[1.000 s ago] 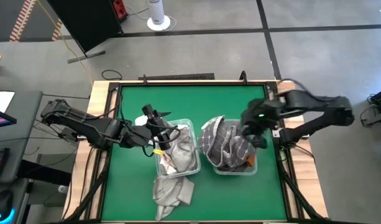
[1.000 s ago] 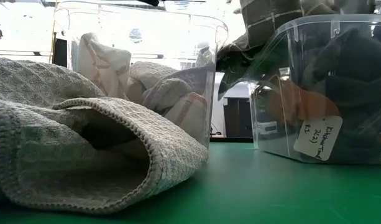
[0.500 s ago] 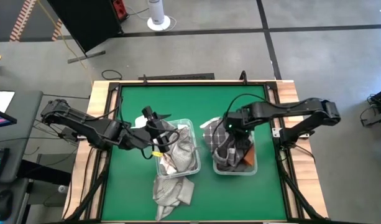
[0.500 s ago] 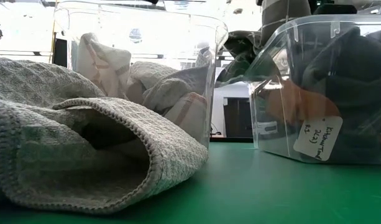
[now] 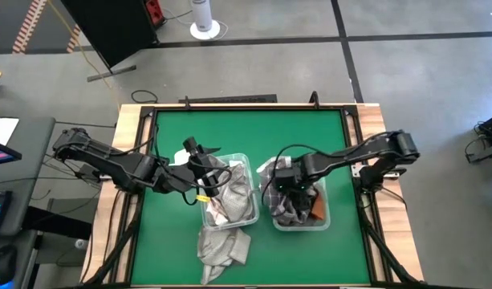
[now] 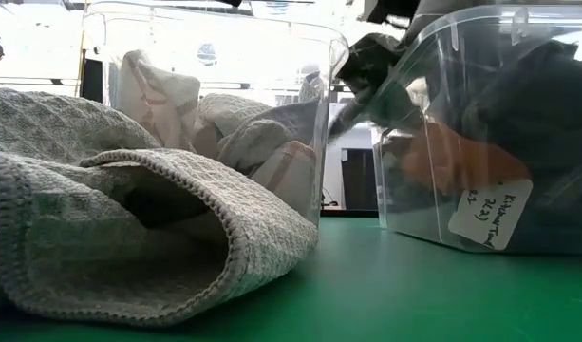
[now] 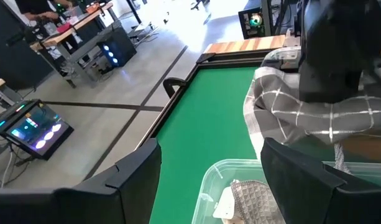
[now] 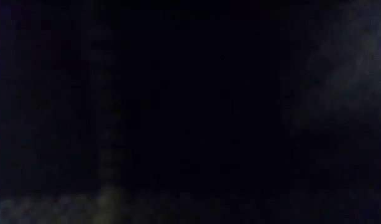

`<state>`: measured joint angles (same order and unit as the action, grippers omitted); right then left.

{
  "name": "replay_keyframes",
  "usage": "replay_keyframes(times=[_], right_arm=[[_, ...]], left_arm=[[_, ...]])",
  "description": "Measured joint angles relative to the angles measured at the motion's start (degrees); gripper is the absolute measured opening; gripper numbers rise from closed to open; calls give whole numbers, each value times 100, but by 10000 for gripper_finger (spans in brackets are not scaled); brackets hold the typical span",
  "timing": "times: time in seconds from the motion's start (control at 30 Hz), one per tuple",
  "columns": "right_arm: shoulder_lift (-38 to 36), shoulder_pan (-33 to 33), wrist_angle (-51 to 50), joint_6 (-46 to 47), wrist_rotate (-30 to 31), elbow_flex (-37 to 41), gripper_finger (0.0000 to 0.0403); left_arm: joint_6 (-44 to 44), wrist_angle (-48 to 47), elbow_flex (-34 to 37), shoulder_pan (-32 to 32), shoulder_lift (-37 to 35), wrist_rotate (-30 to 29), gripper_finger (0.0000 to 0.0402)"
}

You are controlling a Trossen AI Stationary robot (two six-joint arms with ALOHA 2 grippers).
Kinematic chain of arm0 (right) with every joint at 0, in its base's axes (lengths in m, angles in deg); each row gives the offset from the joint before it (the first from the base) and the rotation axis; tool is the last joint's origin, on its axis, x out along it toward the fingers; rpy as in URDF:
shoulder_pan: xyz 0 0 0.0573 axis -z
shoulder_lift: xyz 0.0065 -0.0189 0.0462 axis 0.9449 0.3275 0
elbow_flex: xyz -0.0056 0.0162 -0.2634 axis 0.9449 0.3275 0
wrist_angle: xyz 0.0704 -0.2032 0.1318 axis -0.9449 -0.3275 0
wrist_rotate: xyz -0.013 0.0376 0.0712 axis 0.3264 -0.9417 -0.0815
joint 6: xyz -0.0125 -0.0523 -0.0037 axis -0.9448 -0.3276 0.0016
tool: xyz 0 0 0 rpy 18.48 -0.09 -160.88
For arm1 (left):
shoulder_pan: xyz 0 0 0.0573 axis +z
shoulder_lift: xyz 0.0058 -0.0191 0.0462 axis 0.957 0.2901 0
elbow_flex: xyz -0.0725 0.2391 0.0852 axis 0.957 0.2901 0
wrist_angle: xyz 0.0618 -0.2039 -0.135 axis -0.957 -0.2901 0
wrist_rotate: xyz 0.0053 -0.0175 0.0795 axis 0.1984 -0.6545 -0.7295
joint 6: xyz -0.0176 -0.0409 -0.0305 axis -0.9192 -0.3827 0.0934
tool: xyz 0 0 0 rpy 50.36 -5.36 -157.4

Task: Sort microfiber towel by color & place in baskets
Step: Put the grey patterned microfiber towel into the right transparent bin

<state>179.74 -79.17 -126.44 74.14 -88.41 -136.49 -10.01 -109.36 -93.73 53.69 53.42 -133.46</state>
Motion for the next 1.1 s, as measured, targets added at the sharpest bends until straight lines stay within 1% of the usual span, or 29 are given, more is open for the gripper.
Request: replay_keyframes(times=[0.13,0.23,0.3,0.37,0.47,0.5,0.57,0.6,0.67,0.73,0.8,0.87,0.97,1.1], right_arm=[[225,17,-144,-24,19,-41,226],[176,56,-718,55,83,-270,224],[-6,52,-1266,296,401,-545,223],[-296,18,-1689,469,848,-856,223],[-697,2,-2074,518,1467,-1214,223],[-820,8,-2151,520,1578,-1297,223],[-1080,42,-2273,520,1604,-1470,223],[-1196,57,-2298,522,1603,-1566,223],[-1404,21,-2184,542,1551,-1714,223],[-1598,-120,-1579,564,1316,-1744,223],[-1696,-318,-952,343,1125,-1744,223],[-1692,-560,-511,65,1075,-1744,223],[-1458,-814,-71,-155,1077,-1744,223],[-884,-910,82,-96,1082,-1744,223]], left_arm=[[-46,-17,0,0,0,0,265],[-206,-12,0,0,0,2,265],[-301,94,34,0,0,2,265],[-261,468,199,0,0,1,265],[176,1203,477,14,13,2,265],[376,1512,555,38,13,6,265],[739,2106,654,83,11,2,265],[897,2254,661,95,11,2,265],[1197,2525,662,98,11,0,265],[1485,2768,662,97,3,0,265],[1680,2916,662,94,-4,0,265],[1770,2938,662,96,-7,0,265],[1694,2807,662,96,-7,0,265],[1727,2816,662,125,-7,0,265]])
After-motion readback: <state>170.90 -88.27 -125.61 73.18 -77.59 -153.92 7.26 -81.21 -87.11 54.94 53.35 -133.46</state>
